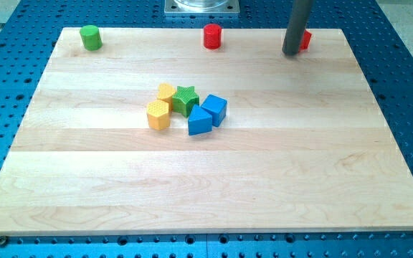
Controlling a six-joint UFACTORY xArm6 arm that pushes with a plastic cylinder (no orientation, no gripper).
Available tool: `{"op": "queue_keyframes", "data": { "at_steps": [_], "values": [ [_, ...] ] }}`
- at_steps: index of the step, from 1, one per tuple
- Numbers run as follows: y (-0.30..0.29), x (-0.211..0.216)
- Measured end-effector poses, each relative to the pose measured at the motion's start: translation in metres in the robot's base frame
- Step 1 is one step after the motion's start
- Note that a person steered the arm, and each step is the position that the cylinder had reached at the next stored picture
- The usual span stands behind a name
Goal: Push the triangle to the center left corner of the board
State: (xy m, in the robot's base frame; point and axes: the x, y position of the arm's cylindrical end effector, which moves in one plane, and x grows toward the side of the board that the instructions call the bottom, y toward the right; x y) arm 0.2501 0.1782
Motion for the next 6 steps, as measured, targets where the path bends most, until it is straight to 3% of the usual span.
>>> {"op": "queue_keyframes", "data": {
  "at_steps": [1,2,4,6],
  "values": [
    [0.003,0.007],
    [-0.025,0.047],
    [-0.036,0.050],
    [-0.087,0.106]
  ]
}}
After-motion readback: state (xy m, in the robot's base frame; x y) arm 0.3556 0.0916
